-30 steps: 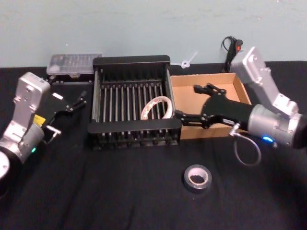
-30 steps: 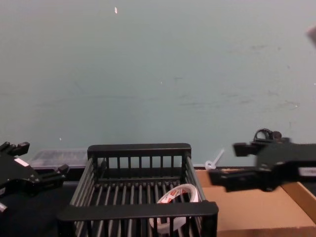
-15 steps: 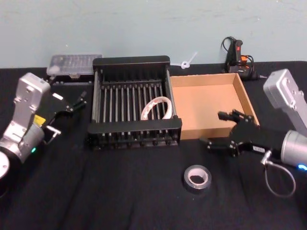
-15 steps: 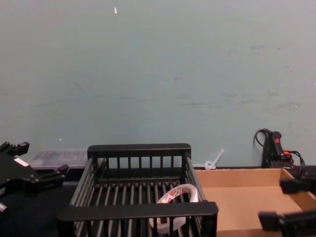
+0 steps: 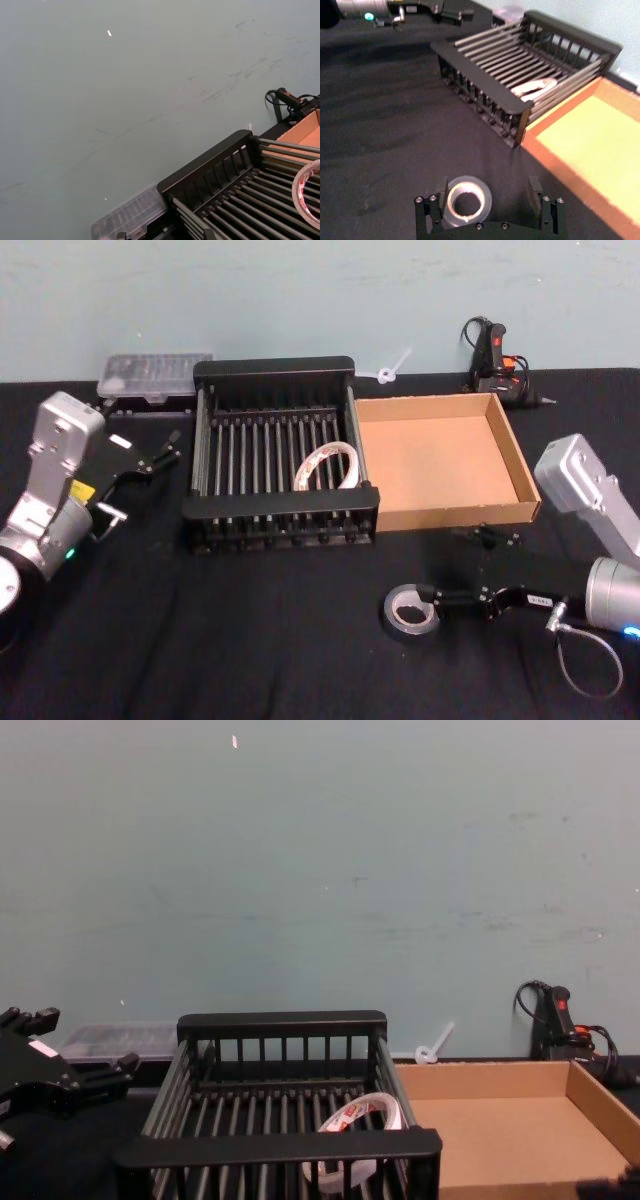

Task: Pick up the white tape and place it into the black box , Pick up the silver tape and place it into the brown box.

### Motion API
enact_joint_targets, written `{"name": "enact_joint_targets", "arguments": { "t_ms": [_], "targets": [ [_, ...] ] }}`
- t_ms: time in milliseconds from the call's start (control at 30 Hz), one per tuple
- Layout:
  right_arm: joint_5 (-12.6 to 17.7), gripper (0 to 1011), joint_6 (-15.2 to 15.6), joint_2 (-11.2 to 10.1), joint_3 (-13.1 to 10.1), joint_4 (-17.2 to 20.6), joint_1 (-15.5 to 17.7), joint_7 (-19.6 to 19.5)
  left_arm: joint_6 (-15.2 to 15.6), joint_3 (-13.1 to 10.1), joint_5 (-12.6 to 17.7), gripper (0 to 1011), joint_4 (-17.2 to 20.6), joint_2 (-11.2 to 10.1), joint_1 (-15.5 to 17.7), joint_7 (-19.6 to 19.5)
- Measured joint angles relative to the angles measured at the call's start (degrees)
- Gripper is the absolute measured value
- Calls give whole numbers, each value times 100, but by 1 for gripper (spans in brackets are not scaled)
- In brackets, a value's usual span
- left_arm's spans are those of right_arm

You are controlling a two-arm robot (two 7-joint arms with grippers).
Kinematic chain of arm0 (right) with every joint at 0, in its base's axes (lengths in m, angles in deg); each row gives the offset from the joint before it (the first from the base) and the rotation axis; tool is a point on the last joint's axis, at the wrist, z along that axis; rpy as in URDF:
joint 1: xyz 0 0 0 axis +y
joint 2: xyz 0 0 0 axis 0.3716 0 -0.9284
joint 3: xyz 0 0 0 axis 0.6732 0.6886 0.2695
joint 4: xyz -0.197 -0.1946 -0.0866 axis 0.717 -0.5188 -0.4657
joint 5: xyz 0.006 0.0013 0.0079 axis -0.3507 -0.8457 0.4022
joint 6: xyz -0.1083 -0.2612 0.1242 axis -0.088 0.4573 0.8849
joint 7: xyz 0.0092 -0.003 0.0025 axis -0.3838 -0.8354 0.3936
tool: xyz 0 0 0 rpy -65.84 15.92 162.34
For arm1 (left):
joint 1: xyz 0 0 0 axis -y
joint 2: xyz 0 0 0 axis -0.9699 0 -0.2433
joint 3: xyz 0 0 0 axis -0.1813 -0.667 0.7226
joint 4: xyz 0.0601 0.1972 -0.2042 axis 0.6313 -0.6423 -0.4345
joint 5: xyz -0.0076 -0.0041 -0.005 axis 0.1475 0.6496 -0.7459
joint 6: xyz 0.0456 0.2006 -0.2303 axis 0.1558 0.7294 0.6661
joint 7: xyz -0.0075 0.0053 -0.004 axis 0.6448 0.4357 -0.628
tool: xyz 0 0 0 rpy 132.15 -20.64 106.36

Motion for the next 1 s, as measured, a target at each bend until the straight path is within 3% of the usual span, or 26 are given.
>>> {"name": "enact_joint_targets", "arguments": {
  "t_ms": [433,1000],
  "targets": [
    [-142,1002,198,77,300,-302,-211,4,0,0,0,1001,0,0,0,0],
    [-294,1002,290,205,500,-585,-422,35,0,0,0,1001,0,0,0,0]
  ]
}}
